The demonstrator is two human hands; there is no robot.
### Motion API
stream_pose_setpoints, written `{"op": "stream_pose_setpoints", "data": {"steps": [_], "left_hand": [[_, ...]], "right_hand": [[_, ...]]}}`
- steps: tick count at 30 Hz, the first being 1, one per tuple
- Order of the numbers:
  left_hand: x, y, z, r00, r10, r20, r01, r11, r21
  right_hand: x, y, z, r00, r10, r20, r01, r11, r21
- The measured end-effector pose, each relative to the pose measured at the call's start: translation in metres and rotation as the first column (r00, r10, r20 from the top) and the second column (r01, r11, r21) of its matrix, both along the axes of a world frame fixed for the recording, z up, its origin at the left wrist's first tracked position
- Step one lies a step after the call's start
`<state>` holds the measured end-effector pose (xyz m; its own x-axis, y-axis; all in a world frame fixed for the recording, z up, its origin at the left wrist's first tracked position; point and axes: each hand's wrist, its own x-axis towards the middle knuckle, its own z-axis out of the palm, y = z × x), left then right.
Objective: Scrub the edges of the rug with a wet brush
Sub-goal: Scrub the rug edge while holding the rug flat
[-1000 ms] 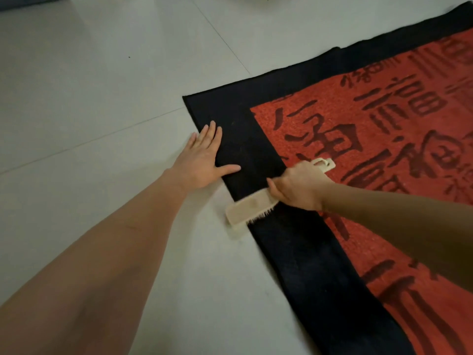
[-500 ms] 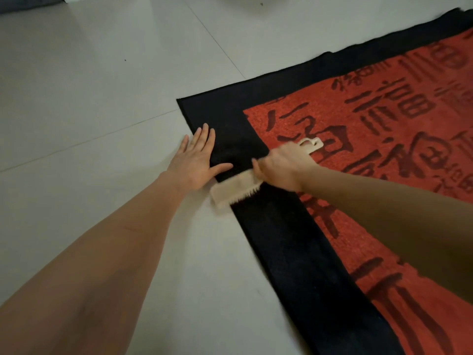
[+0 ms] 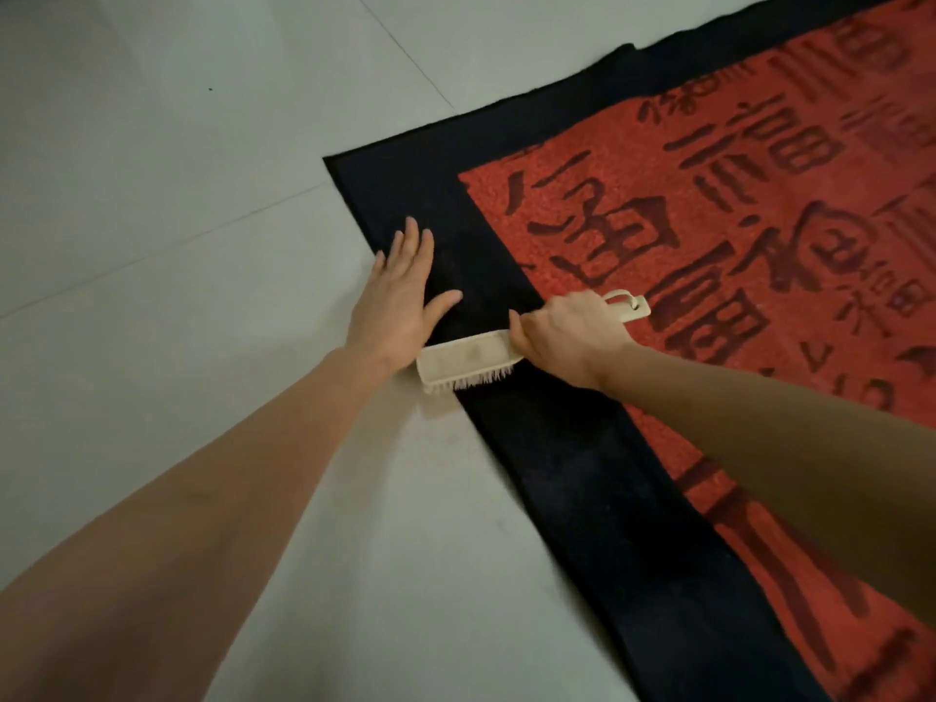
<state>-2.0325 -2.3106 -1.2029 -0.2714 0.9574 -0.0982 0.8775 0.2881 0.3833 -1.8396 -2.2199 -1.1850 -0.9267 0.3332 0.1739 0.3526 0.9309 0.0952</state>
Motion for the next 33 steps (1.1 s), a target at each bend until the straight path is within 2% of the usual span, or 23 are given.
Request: {"op": "stream_pose_setpoints", "data": {"steps": [2,4,8,13,17,19,21,23,24,26,28,30,32,33], "left_hand": [[0.007,-0.012,-0.003,0.992,-0.106,0.072,0.112,0.991,-0.074],[0.001,-0.015,-0.001,0.982,-0.186,0.035,0.190,0.965,-0.184],[-0.007,-0.008,0.007,0.973,-0.230,0.008,0.221,0.924,-0.312],[-0.002,-0.012,0.004,0.972,-0.224,-0.070,0.192,0.931,-0.311],[0.002,-0.011,0.008,0.976,-0.210,-0.055,0.181,0.927,-0.329],[0.004,-0.008,0.010,0.980,-0.191,-0.047,0.163,0.922,-0.350],[0.005,-0.004,0.012,0.985,-0.170,-0.024,0.150,0.920,-0.361],[0.005,-0.003,0.011,0.987,-0.160,-0.013,0.145,0.922,-0.359],[0.003,-0.003,0.011,0.987,-0.161,-0.007,0.148,0.920,-0.363],[0.002,-0.003,0.011,0.985,-0.171,-0.002,0.158,0.915,-0.372],[0.004,-0.002,0.013,0.986,-0.166,-0.006,0.151,0.912,-0.380],[0.004,-0.001,0.013,0.990,-0.143,0.005,0.134,0.915,-0.380],[0.005,-0.001,0.012,0.992,-0.124,0.016,0.121,0.922,-0.367],[0.006,-0.001,0.012,0.993,-0.118,0.020,0.118,0.925,-0.362]], "right_hand": [[0.011,-0.007,-0.001,0.999,0.035,-0.003,-0.035,0.999,0.003],[0.010,-0.007,0.001,0.999,0.042,-0.011,-0.042,0.999,0.025],[0.010,-0.015,0.003,1.000,0.015,-0.019,-0.015,1.000,-0.011],[0.021,-0.021,0.003,0.998,0.049,-0.042,-0.048,0.999,0.010],[0.065,-0.040,-0.003,0.979,0.204,0.022,-0.202,0.977,-0.061],[0.052,-0.034,0.000,0.987,0.158,0.003,-0.158,0.987,0.018],[0.024,-0.026,0.006,0.996,0.030,-0.082,-0.020,0.993,0.118],[0.020,-0.033,0.003,0.991,-0.075,-0.107,0.083,0.994,0.074],[0.033,-0.042,-0.004,0.994,-0.066,-0.090,0.070,0.997,0.032],[0.067,-0.058,-0.011,0.996,0.075,-0.055,-0.078,0.995,-0.064],[0.071,-0.050,-0.001,0.990,0.139,-0.007,-0.139,0.989,-0.046],[0.050,-0.033,0.011,0.997,0.076,-0.027,-0.074,0.995,0.065],[0.047,-0.035,0.014,0.999,-0.016,-0.039,0.019,0.997,0.080],[0.057,-0.042,0.007,1.000,0.001,-0.026,0.000,0.999,0.045]]}}
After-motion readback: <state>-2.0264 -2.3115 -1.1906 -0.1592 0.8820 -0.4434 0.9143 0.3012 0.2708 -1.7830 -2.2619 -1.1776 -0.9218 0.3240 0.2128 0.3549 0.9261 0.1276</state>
